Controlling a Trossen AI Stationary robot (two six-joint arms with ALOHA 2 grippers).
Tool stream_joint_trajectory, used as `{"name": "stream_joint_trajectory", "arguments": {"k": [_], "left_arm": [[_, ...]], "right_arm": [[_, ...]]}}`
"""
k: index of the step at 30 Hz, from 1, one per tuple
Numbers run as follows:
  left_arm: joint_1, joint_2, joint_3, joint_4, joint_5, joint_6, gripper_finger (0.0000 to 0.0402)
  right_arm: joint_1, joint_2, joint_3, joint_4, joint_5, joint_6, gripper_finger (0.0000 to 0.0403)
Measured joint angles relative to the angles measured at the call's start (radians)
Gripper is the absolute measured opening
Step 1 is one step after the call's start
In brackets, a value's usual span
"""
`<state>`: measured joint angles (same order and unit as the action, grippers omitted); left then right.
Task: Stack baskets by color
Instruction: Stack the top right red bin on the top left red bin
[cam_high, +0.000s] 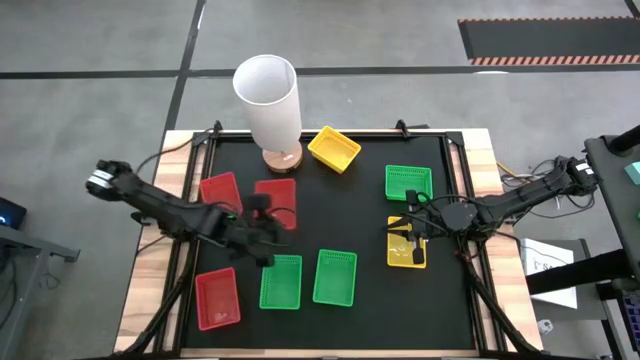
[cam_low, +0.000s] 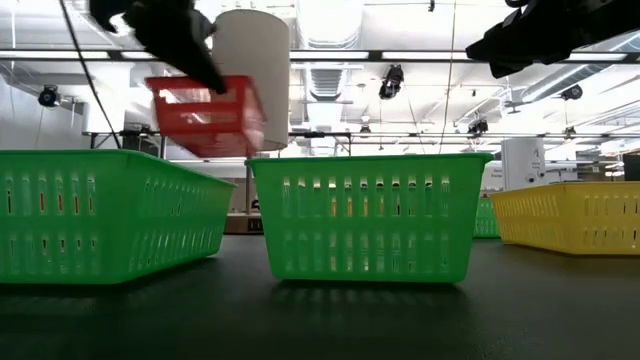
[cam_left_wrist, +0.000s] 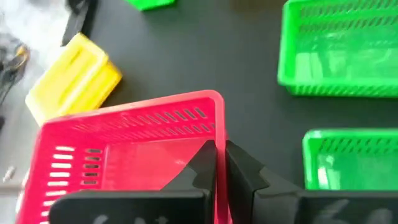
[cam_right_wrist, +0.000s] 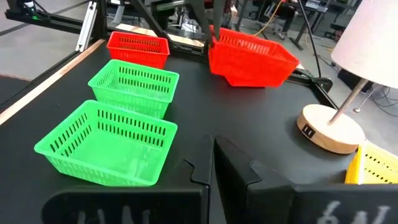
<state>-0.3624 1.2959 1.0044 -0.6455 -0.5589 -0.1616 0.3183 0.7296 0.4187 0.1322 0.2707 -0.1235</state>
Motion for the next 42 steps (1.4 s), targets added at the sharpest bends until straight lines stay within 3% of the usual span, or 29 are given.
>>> {"name": "stream_joint_trajectory", "arguments": {"k": [9, 15, 19, 29, 42], "left_arm": [[0.000, -0.269, -0.199, -0.205, -0.044, -0.100, 0.0000], [0.001, -0.381, -0.215, -0.490, -0.075, -0.362, 0.0000], [0.001, -0.419, -0.252, -0.516, -0.079, -0.460, 0.0000], [0.003, -0.412, -0.302, -0.514, -0.072, -0.469, 0.0000], [0.004, -0.226, -0.302, -0.515, -0.071, -0.470, 0.0001]], "right_arm": [[0.000, 0.006, 0.000, 0.004, 0.000, 0.000, 0.0009], [0.000, 0.006, 0.000, 0.004, 0.000, 0.001, 0.0009], [0.000, 0.011, 0.000, 0.007, 0.000, 0.001, 0.0009], [0.000, 0.013, 0.000, 0.009, 0.000, 0.000, 0.0009], [0.000, 0.013, 0.000, 0.015, 0.000, -0.008, 0.0009]]}}
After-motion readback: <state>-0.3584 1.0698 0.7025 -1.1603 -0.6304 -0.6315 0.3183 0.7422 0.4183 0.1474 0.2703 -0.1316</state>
